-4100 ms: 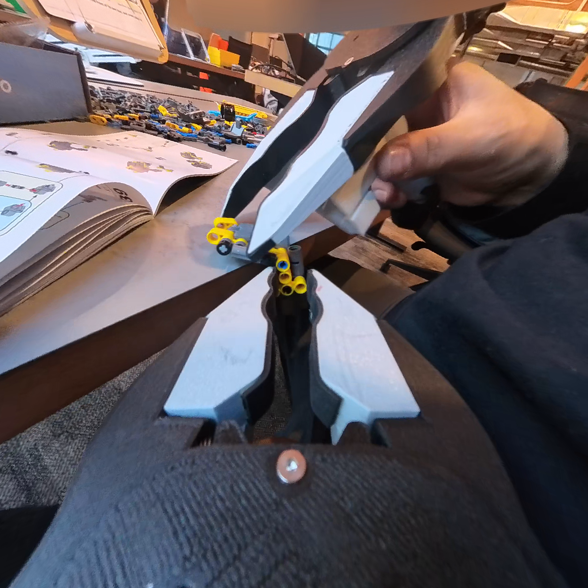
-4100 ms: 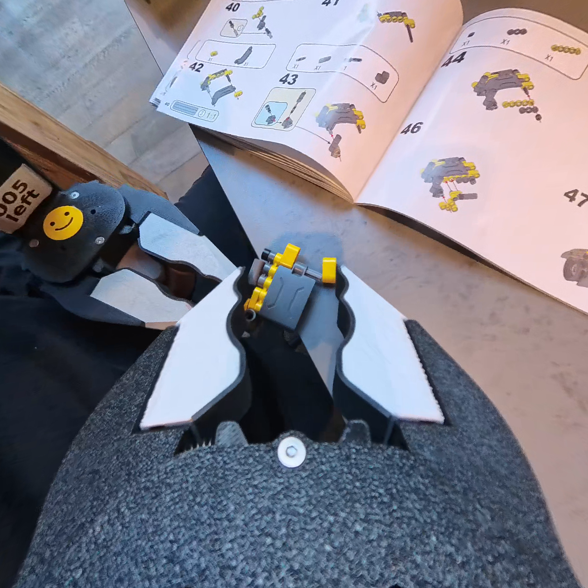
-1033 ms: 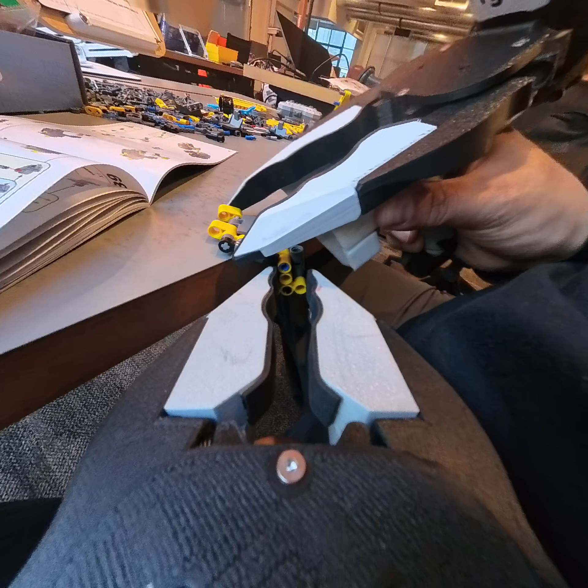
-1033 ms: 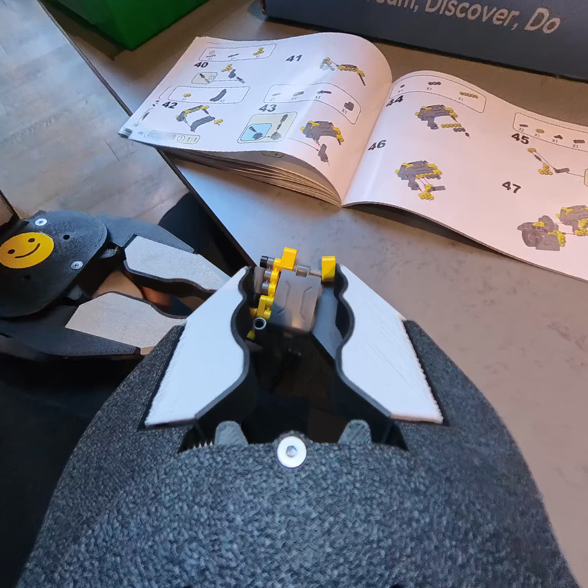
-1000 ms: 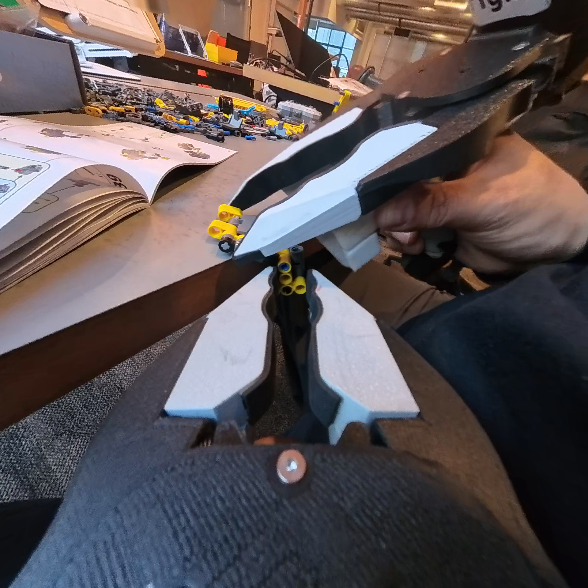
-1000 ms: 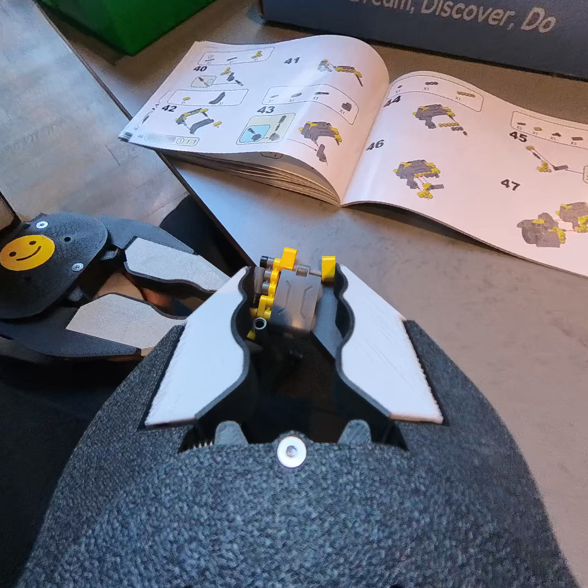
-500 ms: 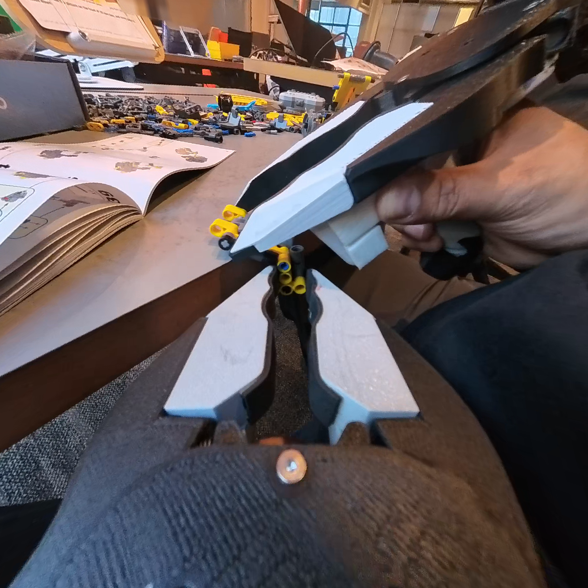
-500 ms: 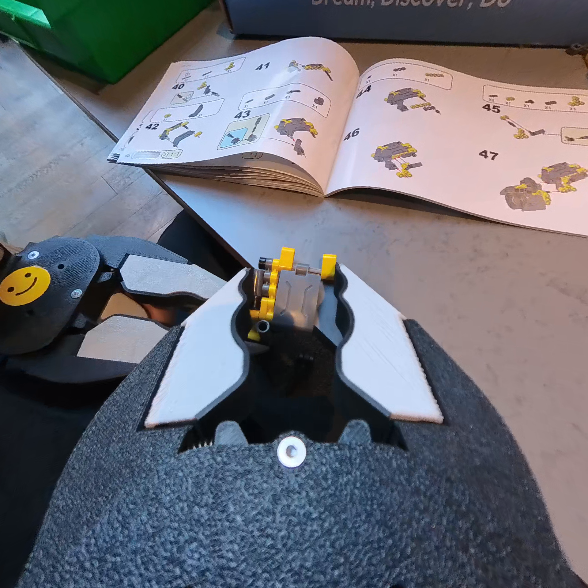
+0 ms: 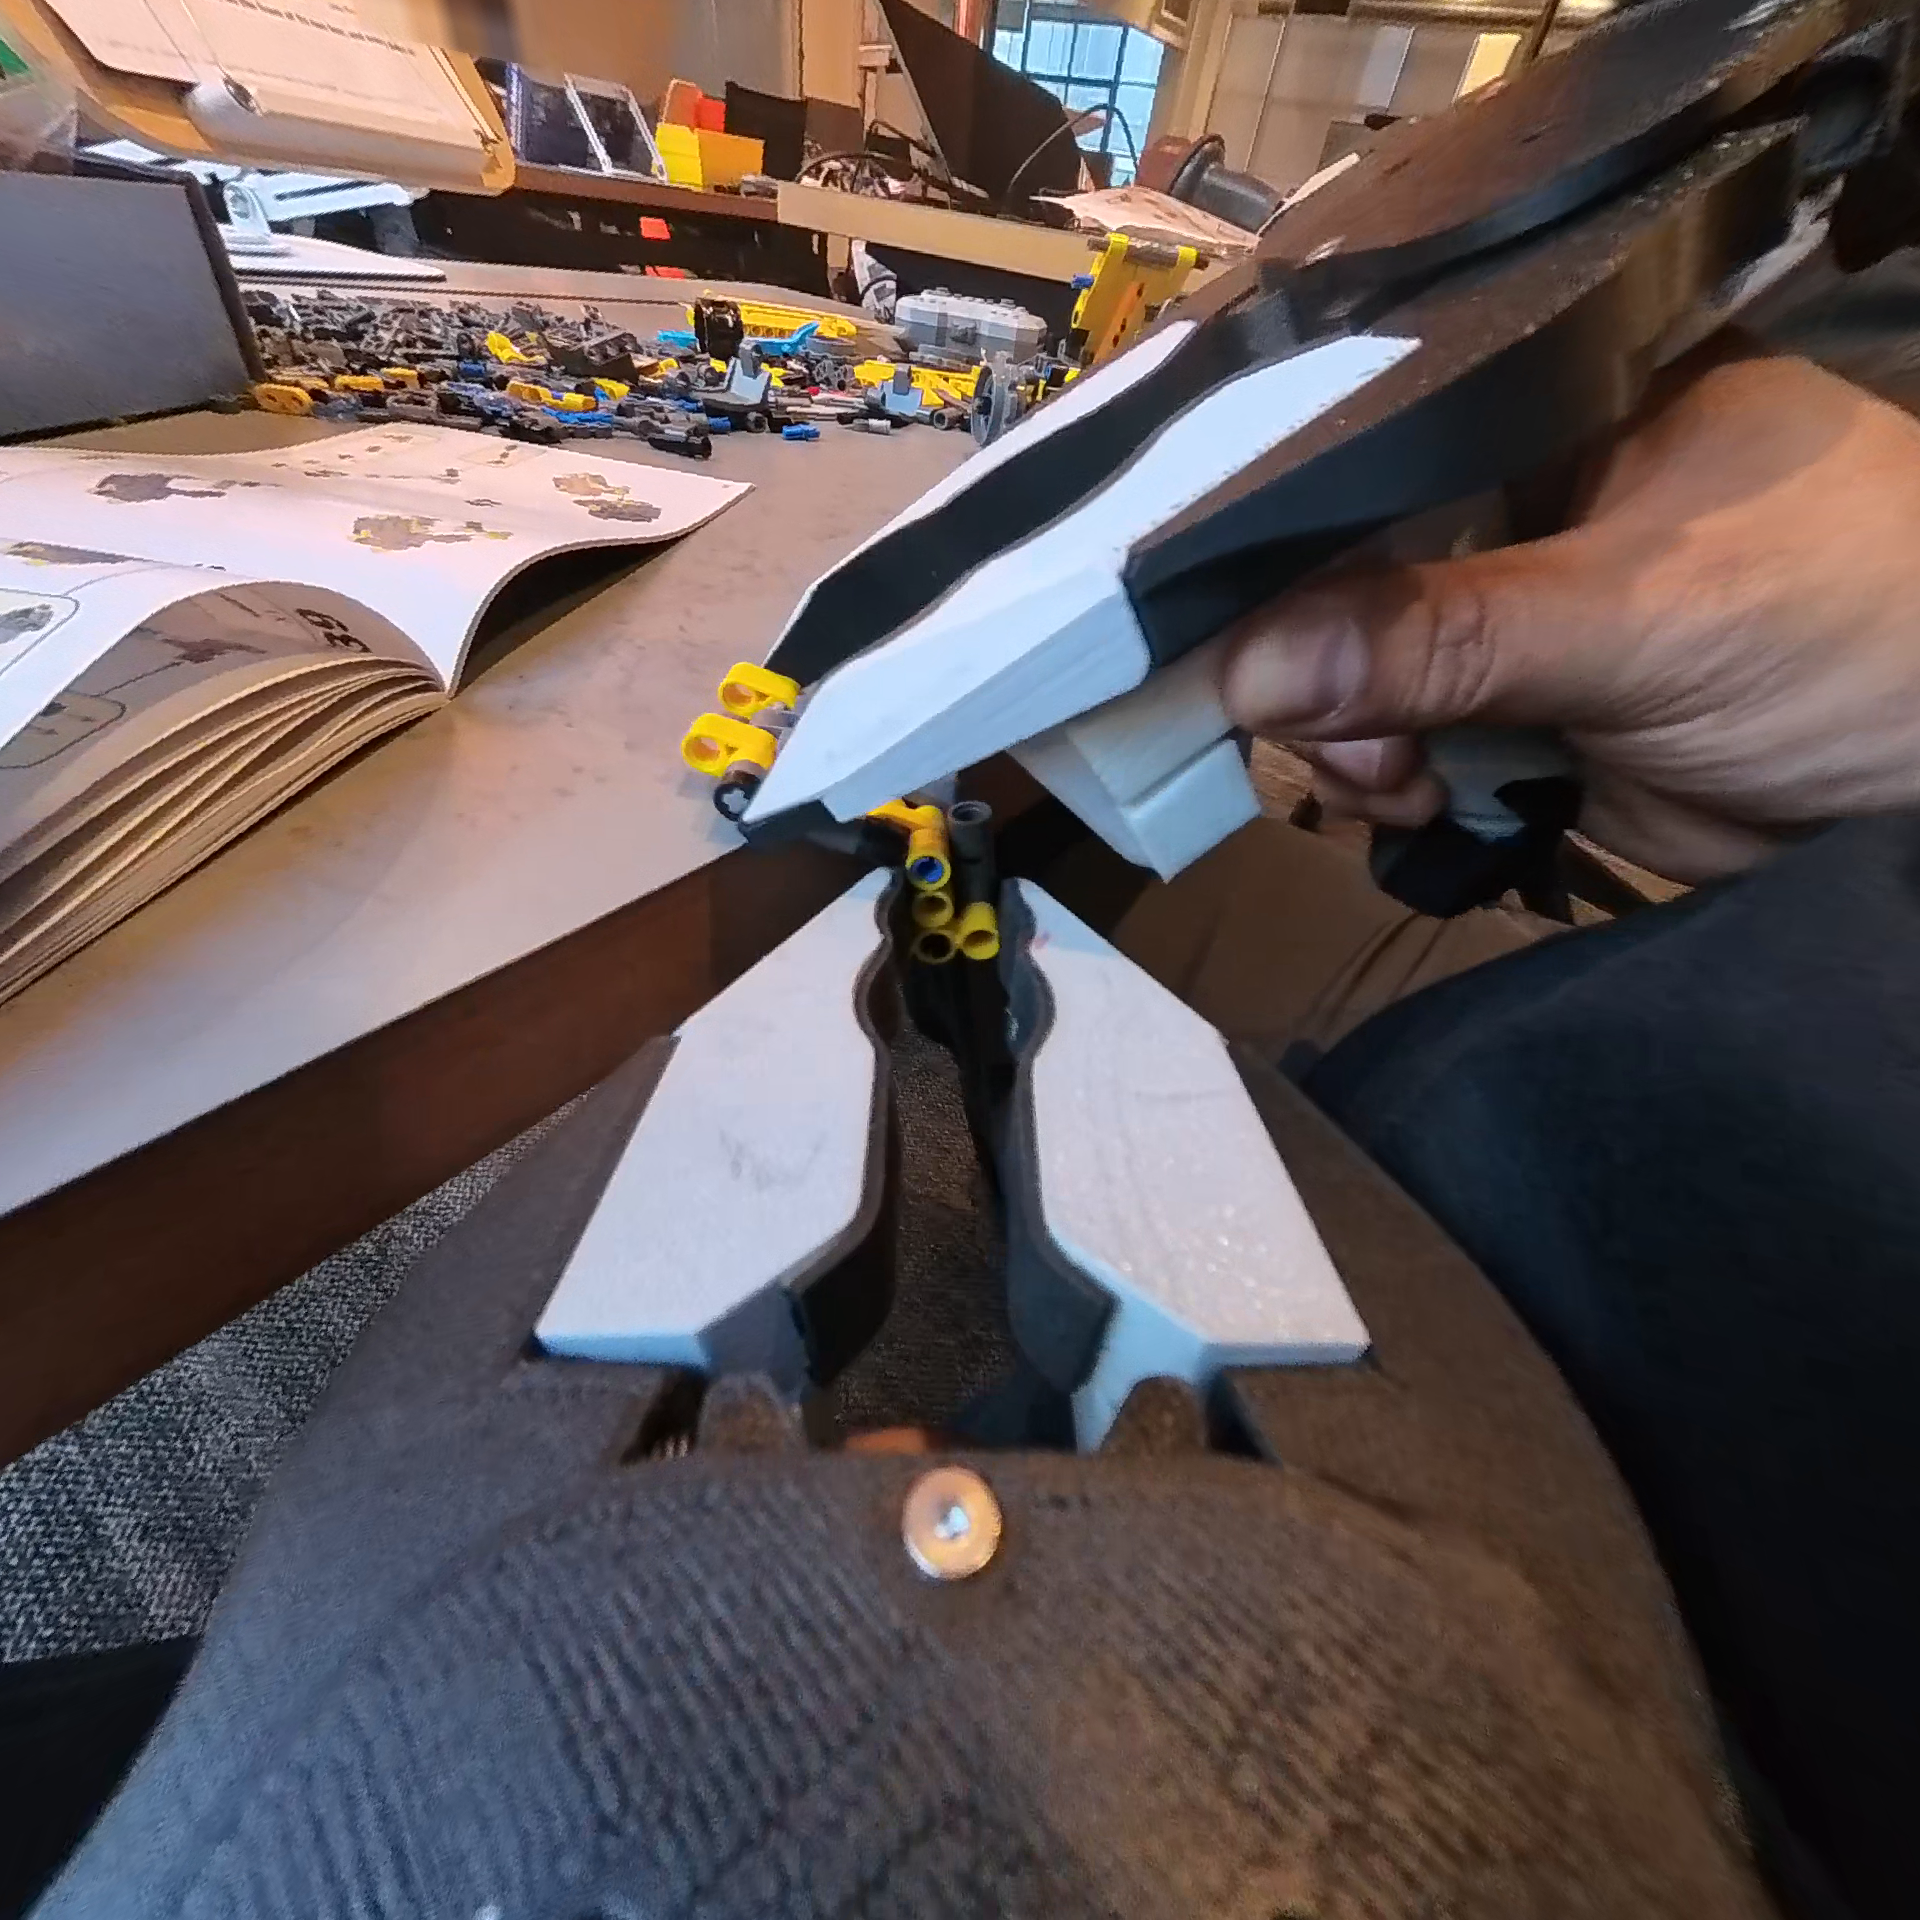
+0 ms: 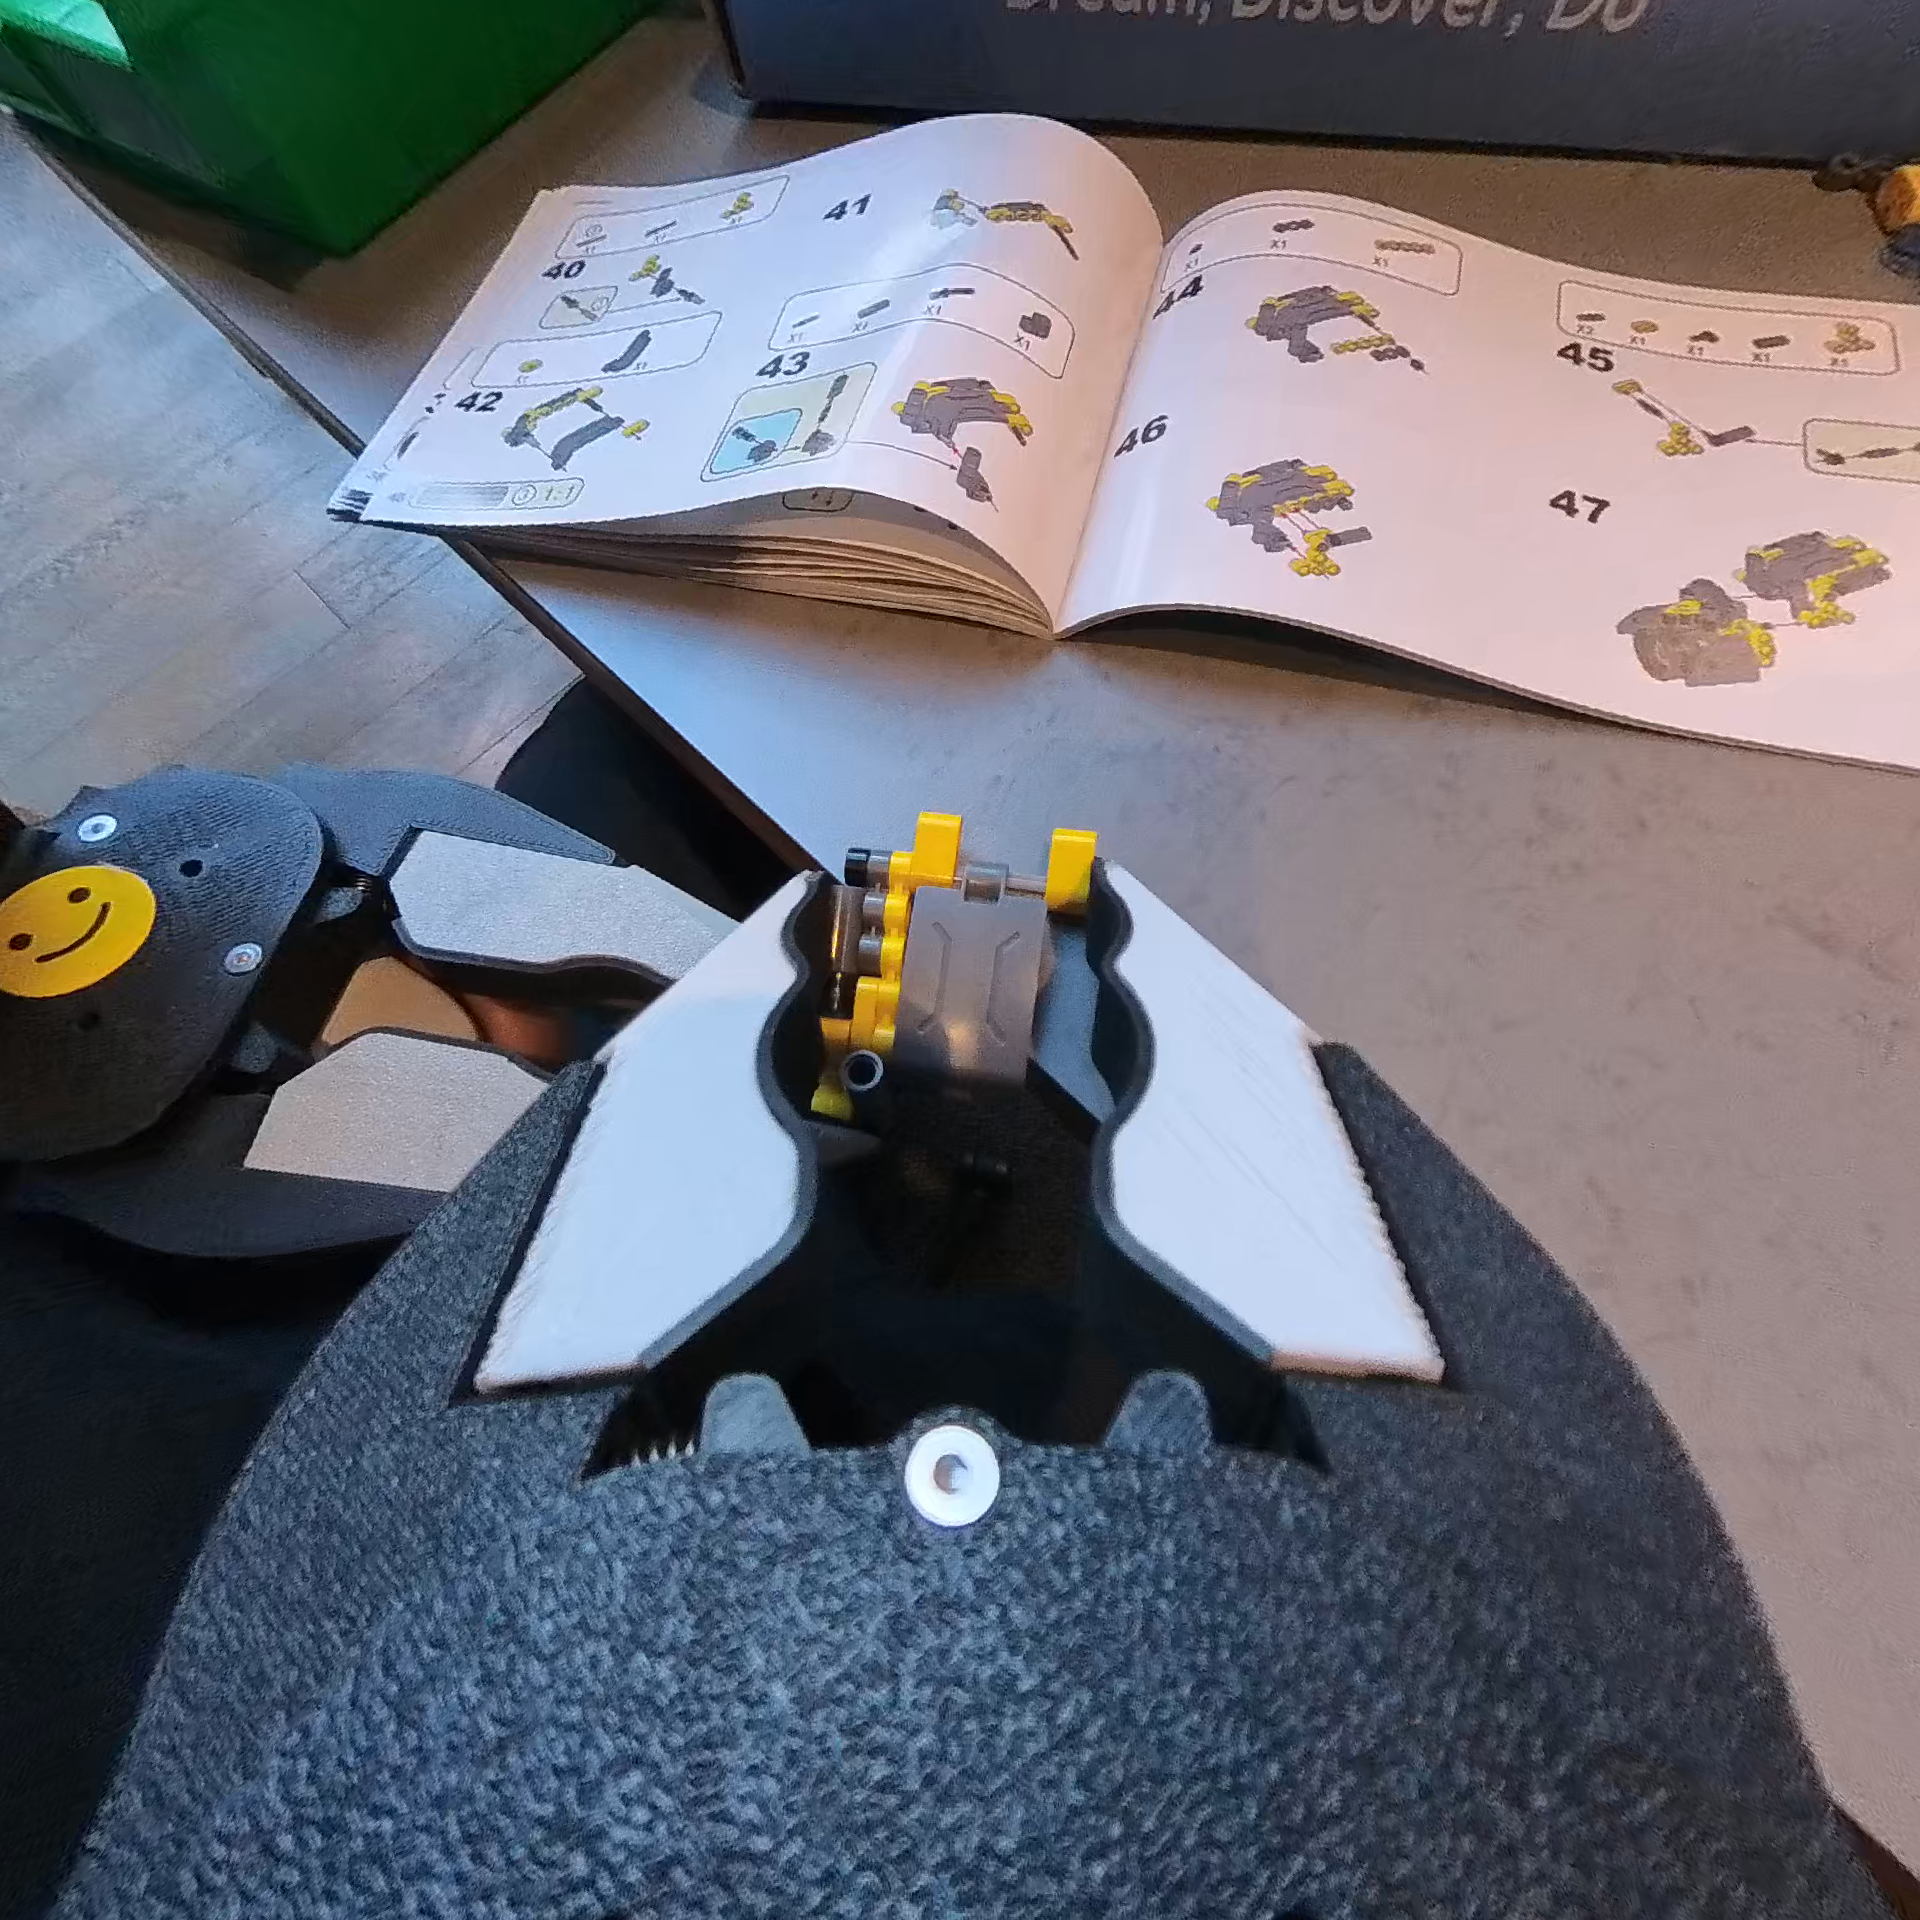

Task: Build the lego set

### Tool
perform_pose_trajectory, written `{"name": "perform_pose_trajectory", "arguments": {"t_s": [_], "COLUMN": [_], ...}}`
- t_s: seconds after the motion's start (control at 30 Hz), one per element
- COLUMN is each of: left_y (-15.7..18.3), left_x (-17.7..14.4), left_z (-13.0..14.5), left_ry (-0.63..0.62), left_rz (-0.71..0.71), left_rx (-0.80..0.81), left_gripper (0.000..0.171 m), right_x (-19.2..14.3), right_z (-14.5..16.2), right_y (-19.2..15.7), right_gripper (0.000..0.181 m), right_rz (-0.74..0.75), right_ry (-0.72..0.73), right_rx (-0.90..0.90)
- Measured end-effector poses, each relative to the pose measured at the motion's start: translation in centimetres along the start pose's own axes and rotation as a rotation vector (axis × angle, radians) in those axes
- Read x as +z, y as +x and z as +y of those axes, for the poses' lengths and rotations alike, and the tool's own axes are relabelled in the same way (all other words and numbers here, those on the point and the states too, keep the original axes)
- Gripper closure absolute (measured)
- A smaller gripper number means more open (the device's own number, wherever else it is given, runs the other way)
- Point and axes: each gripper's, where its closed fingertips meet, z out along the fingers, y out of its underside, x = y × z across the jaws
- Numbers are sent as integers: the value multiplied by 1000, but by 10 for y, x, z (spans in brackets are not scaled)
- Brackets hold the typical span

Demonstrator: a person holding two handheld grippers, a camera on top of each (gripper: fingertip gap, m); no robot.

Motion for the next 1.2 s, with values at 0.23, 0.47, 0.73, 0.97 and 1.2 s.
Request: {"name": "perform_pose_trajectory", "arguments": {"t_s": [0.23, 0.47, 0.73, 0.97, 1.2], "left_y": [-1, 0, 0, -1, 14], "left_x": [-1, -1, -1, -6, -28], "left_z": [-1, -1, -1, -19, -38], "left_ry": [9, 14, 11, 70, 111], "left_rz": [10, 23, 21, 162, 401], "left_rx": [-1, -4, -1, -144, -132], "left_gripper": [155, 155, 156, 156, 156], "right_x": [2, 2, 2, -1, -47], "right_z": [-1, -1, -1, -9, -34], "right_y": [-3, -4, -4, -3, -6], "right_gripper": [137, 139, 139, 132, 133], "right_rz": [-26, -48, -47, -139, -381], "right_ry": [5, -7, -3, 16, 151], "right_rx": [-18, -59, -81, 2, -113]}}
